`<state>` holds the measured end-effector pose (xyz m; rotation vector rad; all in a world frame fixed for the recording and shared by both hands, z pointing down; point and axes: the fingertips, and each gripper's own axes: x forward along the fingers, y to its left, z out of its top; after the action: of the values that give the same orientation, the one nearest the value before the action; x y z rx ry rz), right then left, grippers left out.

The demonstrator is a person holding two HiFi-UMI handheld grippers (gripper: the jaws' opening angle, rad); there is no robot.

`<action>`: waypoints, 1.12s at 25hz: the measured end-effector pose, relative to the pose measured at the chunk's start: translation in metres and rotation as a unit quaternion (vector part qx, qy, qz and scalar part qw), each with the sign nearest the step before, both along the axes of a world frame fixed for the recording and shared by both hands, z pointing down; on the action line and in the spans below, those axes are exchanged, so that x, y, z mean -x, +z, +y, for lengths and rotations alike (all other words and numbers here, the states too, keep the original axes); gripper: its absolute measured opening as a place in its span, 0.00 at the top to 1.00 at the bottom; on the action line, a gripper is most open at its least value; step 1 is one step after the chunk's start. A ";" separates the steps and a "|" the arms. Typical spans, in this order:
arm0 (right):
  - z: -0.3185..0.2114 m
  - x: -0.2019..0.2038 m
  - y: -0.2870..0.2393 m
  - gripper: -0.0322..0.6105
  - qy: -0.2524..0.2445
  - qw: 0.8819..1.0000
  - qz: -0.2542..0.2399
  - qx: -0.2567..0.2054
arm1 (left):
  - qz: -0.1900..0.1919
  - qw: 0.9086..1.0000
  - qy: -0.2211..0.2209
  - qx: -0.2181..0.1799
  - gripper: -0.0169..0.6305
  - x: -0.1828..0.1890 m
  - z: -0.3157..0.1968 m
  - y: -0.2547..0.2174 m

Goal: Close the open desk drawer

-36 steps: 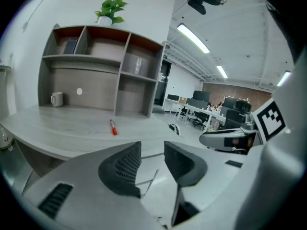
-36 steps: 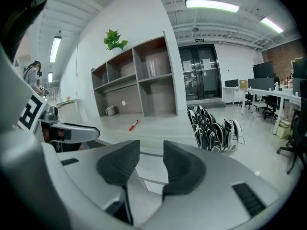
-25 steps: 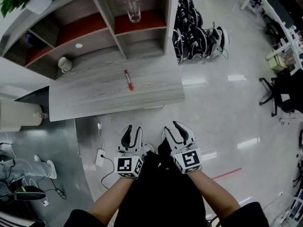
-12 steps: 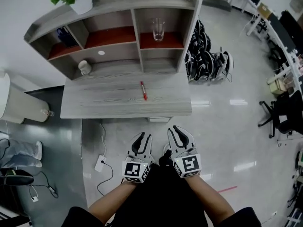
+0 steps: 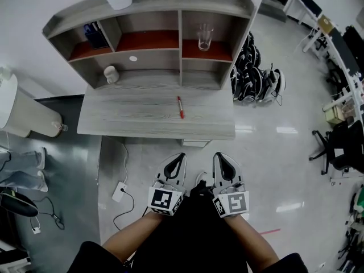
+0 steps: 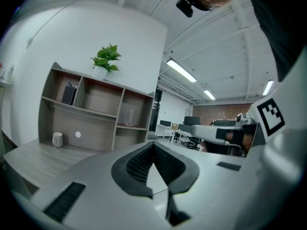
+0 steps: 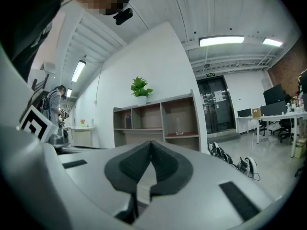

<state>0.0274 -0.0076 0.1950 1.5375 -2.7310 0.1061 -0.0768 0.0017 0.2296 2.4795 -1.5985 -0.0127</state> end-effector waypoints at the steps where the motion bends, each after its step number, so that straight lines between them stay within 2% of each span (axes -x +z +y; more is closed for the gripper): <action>1: 0.001 0.002 -0.004 0.92 0.000 1.000 -0.002 -0.004 | -0.009 1.000 0.003 -0.008 0.95 0.000 0.001 -0.002; 5: 0.001 0.005 -0.015 0.93 0.009 1.000 0.018 -0.013 | -0.016 1.000 0.008 -0.021 0.95 -0.003 0.001 -0.013; 9: 0.003 0.004 -0.022 0.93 0.020 0.999 0.021 -0.015 | -0.041 0.999 0.007 -0.035 0.95 -0.003 0.004 -0.017; 18: 0.013 0.004 -0.022 0.93 0.018 0.998 0.052 -0.030 | -0.020 0.999 -0.009 -0.043 0.95 -0.001 0.013 -0.022; 23: 0.014 0.008 -0.018 0.93 0.017 0.998 0.052 -0.026 | -0.040 0.998 -0.009 -0.039 0.95 0.005 0.014 -0.018; 28: 0.015 0.010 -0.012 0.93 0.020 0.999 0.044 -0.008 | 0.001 0.999 -0.021 -0.038 0.95 0.006 0.015 -0.022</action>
<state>0.0178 0.0075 0.1828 1.5627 -2.6399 0.0158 -0.0828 0.0166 0.2078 2.5016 -1.6787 -0.0826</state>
